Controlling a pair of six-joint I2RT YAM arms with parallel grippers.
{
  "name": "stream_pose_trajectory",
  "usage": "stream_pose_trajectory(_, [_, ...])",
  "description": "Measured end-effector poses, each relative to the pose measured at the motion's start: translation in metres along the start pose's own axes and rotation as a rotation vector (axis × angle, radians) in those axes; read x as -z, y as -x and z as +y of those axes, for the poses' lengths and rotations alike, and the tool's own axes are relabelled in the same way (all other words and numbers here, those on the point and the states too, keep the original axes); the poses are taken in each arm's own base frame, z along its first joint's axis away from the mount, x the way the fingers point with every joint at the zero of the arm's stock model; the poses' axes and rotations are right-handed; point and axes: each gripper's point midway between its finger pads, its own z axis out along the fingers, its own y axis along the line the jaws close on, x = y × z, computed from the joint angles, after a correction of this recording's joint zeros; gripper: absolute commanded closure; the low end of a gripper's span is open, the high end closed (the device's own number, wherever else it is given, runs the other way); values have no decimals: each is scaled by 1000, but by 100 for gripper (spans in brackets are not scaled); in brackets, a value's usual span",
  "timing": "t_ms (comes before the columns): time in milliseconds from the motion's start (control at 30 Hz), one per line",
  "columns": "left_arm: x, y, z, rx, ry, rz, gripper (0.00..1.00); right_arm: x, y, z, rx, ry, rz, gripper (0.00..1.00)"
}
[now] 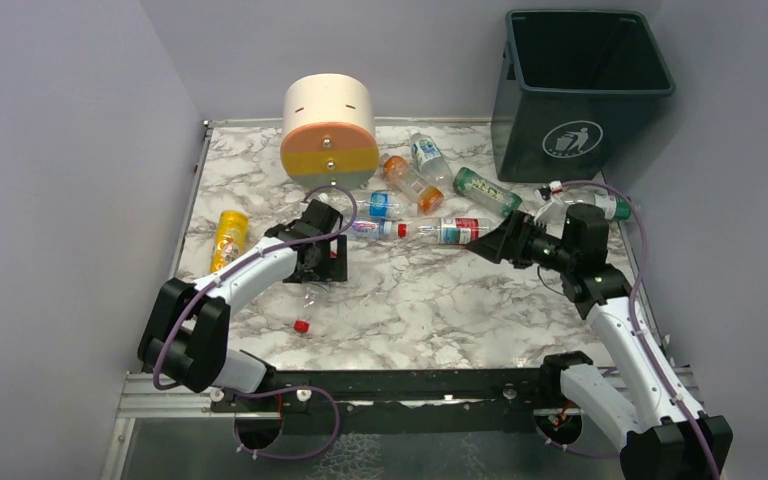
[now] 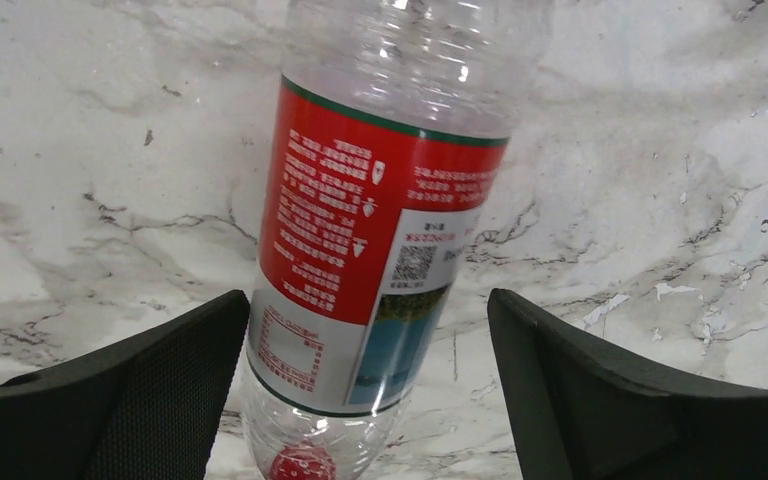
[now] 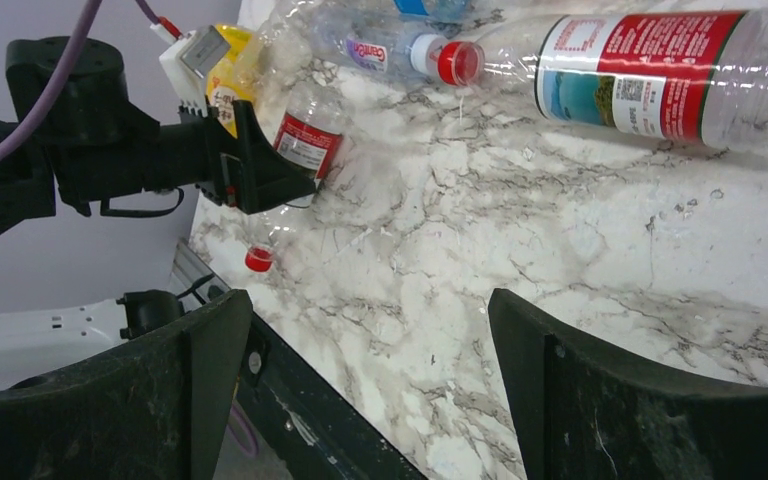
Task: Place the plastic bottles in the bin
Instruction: Pick up the plastic bottle at the center of the board.
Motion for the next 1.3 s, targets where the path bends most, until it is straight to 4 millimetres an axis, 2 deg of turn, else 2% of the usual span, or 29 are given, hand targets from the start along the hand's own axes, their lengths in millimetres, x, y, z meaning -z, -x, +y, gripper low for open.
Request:
stream_pose_trajectory(233, [-5, 2, -15, 18, -64, 9, 47, -3, -13, -11, -23, -17, 26, 8])
stream_pose_trajectory(333, [-5, 5, -24, 31, -106, 1, 54, -4, -17, -15, -28, -20, 32, 8])
stream_pose_trajectory(567, [1, 4, -55, 47, -229, 6, 55, -6, -26, -23, -42, -31, 48, 8])
stream_pose_trajectory(767, [22, -2, -95, 21, -354, 2, 54, -9, -32, -28, -57, -41, 64, 8])
stream_pose_trajectory(967, [55, 5, -155, -32, -512, -49, 53, -11, -30, -29, -55, -39, 62, 8])
stream_pose_trajectory(1067, [64, 6, -181, -56, -567, -64, 53, -12, -29, -29, -53, -37, 58, 8])
stream_pose_trajectory(1200, [63, -1, -212, -88, -610, -55, 53, -13, -30, -30, -62, -38, 60, 8])
stream_pose_trajectory(1300, [59, -11, -226, -107, -621, -34, 53, -14, -30, -31, -70, -37, 59, 8])
